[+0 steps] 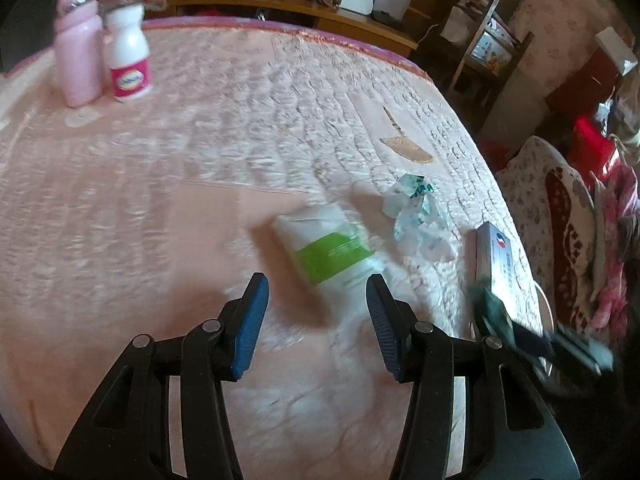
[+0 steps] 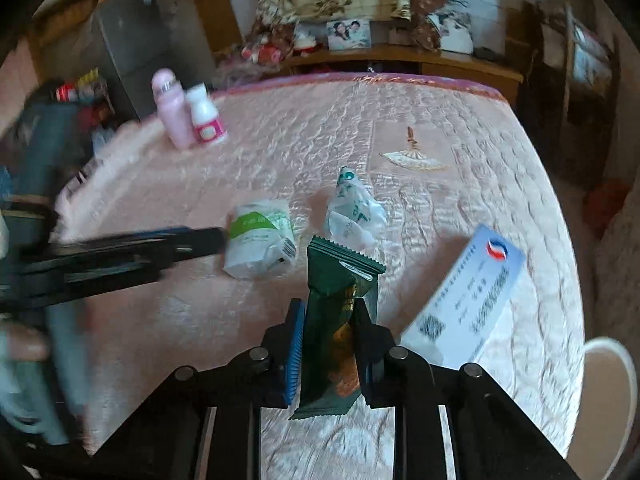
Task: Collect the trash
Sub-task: 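Grasp the green snack packet with the right tool while the left tool grasps the white tissue pack, then lift and carry the snack packet and tissue pack in both tools over the bucket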
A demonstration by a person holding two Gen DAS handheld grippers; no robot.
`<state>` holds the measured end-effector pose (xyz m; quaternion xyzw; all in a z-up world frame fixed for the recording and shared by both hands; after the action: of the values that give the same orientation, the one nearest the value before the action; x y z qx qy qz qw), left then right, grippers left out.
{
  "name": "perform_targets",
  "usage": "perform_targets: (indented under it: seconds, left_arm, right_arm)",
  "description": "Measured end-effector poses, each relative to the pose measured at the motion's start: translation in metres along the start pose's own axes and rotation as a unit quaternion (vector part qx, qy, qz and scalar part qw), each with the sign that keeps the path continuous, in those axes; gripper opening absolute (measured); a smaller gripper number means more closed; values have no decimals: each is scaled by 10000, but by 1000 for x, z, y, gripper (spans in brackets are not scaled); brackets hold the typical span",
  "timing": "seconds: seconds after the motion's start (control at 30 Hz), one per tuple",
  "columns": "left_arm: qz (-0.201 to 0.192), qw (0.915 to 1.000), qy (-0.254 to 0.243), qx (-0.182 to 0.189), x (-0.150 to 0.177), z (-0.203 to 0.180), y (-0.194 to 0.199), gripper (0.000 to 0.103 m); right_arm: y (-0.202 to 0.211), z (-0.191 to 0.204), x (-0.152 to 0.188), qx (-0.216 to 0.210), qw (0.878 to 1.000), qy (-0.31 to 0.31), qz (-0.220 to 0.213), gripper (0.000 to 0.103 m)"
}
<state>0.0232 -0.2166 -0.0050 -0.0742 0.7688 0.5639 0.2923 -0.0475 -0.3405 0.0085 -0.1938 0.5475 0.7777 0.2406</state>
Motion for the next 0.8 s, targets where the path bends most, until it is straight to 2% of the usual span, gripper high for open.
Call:
perform_targets:
  seconds: [0.1, 0.2, 0.23, 0.27, 0.37, 0.47, 0.8]
  left_arm:
    - [29, 10000, 47, -26, -5, -7, -14, 49]
    - [-30, 10000, 35, -12, -6, -12, -22, 48]
    - [-44, 10000, 15, -17, -5, -13, -22, 45]
    - [-45, 10000, -5, -12, -3, -13, -21, 30]
    - [31, 9998, -20, 191, 4, -9, -14, 17]
    - [49, 9996, -98, 242, 12, -7, 2, 13]
    - [-144, 9972, -688, 261, 49, -31, 61, 13]
  right_arm:
    - [15, -4, 4, -449, 9985, -320, -46, 22]
    - [23, -3, 11, -626, 9970, -451, -36, 22]
    - [24, -1, 14, -639, 9970, -431, -14, 22]
    - [25, 0, 17, -614, 9974, -384, 16, 22]
    - [25, 4, 27, -586, 9977, -336, 79, 22]
    - [24, 6, 33, -502, 9981, -333, 99, 22]
    - [43, 12, 46, -309, 9992, -256, -43, 22]
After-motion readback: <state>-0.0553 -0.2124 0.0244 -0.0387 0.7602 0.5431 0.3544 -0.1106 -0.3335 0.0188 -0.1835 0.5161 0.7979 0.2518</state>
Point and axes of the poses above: each gripper's, at about its wrist camera, not at the fingertips, and y roughly against the way its jaws point, z to its left, x to its underside, the point moved 6 cm from there along -y, roughly the way its jaws point, and after that the axes turned 9 degrees about -y, right-handed, at the moved point
